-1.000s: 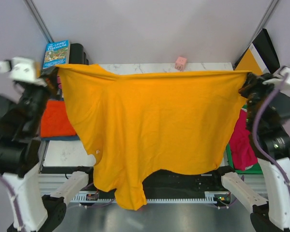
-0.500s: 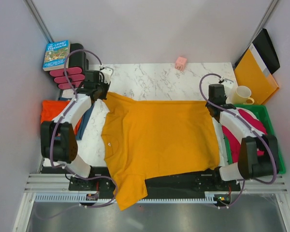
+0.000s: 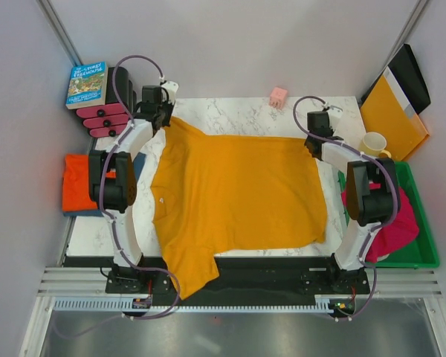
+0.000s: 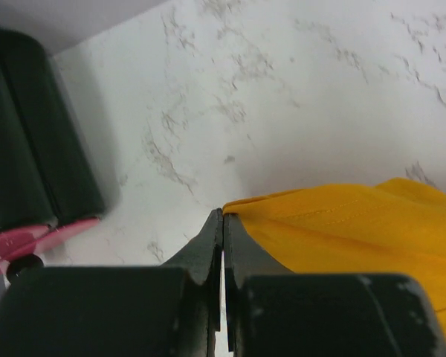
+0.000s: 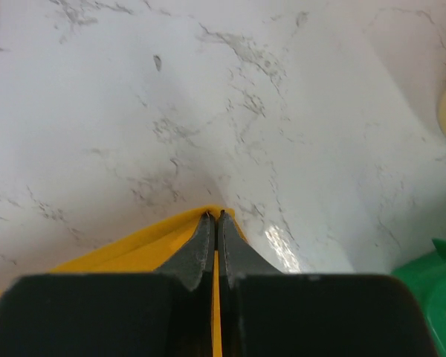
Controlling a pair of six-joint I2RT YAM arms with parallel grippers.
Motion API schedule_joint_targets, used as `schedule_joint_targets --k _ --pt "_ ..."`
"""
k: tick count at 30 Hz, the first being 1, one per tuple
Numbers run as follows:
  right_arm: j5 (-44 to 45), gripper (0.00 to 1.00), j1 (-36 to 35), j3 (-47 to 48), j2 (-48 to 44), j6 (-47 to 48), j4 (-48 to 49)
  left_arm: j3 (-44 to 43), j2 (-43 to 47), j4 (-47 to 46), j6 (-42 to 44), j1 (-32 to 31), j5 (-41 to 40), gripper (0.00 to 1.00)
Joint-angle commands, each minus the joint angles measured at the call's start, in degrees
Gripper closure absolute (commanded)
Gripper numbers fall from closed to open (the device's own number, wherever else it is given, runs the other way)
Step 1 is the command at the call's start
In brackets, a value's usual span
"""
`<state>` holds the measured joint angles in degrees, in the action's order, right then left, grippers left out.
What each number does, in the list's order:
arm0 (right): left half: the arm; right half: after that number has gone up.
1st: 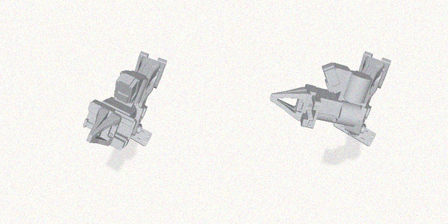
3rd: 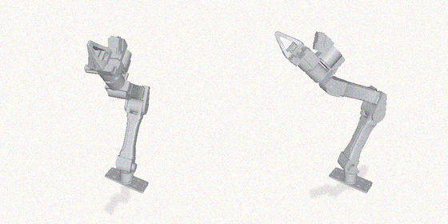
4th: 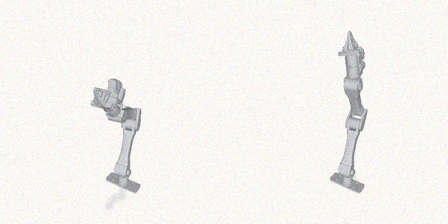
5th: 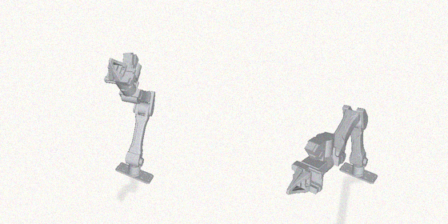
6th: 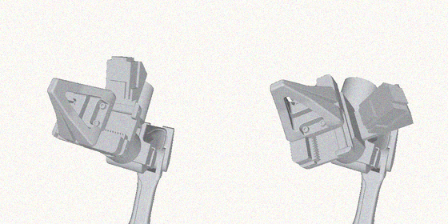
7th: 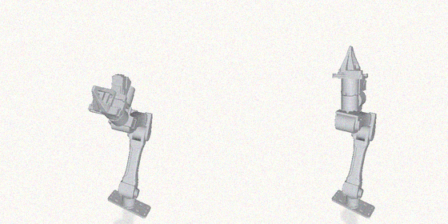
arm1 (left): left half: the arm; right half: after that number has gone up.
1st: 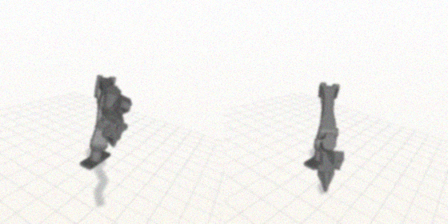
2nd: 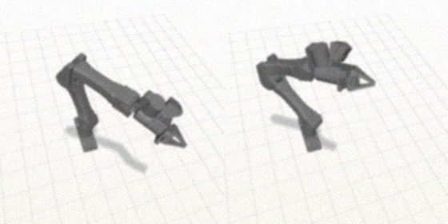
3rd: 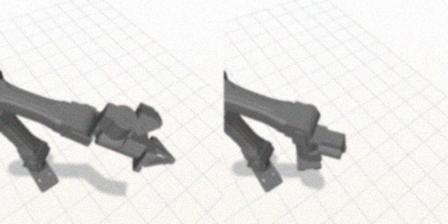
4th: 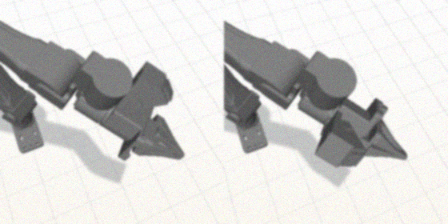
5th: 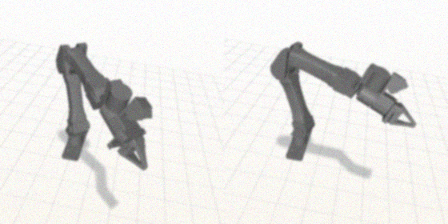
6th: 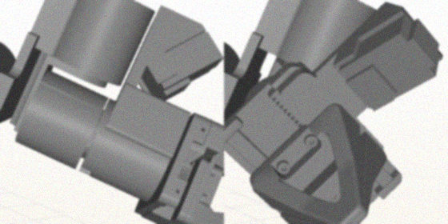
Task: Fold and stack the t-shirts
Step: Flatten out the tshirt, then fold the flattened tshirt in 1/3 of the way
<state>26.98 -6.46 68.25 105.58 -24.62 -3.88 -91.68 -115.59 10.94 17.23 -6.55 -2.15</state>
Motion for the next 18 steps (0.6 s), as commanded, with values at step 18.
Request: schedule_joint_targets --k 18 --pt "2.8 1.0 1.2 30.2 21.7 3.6 -4.4 -34.2 -19.5 4.2 2.5 0.5 -6.0 0.98"
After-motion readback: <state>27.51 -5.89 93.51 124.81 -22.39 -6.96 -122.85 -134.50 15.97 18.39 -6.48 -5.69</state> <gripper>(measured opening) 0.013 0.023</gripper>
